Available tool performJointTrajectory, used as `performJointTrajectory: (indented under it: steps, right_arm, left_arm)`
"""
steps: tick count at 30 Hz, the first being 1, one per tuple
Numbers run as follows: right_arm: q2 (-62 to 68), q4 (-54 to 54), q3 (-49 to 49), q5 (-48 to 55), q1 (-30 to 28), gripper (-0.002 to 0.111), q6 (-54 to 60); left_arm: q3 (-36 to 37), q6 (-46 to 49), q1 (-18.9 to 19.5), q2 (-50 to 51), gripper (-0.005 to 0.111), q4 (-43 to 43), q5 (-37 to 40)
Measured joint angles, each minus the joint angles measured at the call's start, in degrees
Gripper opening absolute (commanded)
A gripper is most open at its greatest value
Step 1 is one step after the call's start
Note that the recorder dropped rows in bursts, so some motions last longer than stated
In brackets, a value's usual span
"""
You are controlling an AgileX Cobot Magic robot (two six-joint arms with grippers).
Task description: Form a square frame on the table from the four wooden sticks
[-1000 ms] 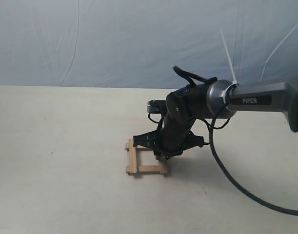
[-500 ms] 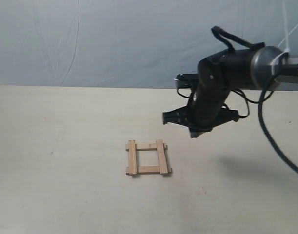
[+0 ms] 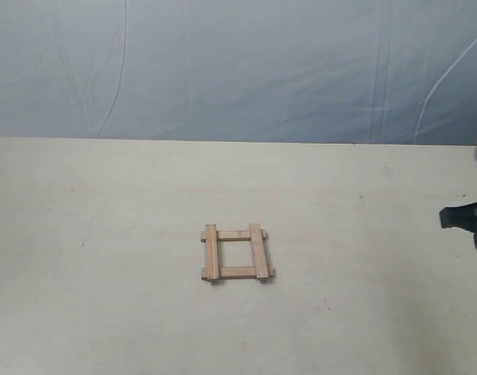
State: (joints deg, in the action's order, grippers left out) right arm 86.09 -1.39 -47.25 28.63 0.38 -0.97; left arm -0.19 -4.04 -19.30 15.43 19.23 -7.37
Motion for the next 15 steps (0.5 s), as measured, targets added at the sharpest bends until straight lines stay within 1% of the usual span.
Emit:
performJointTrajectory:
  steps: [4,9,15]
  right_arm:
    - [-12.29,-0.75,8.04,-8.75,-0.5,-0.001,0.39]
    - [-27.55,-1.01,17.95,-17.11,-0.5,-0.001,0.97]
    - [-43.71,-1.47,33.17,-28.11,-0.5,-0.001,0.97]
  left_arm:
    - [0.0,0.0,0.0,0.0,0.0,0.0,0.0]
    - [0.0,0.0,0.0,0.0,0.0,0.0,0.0]
    - [0.0,0.0,0.0,0.0,0.0,0.0,0.0]
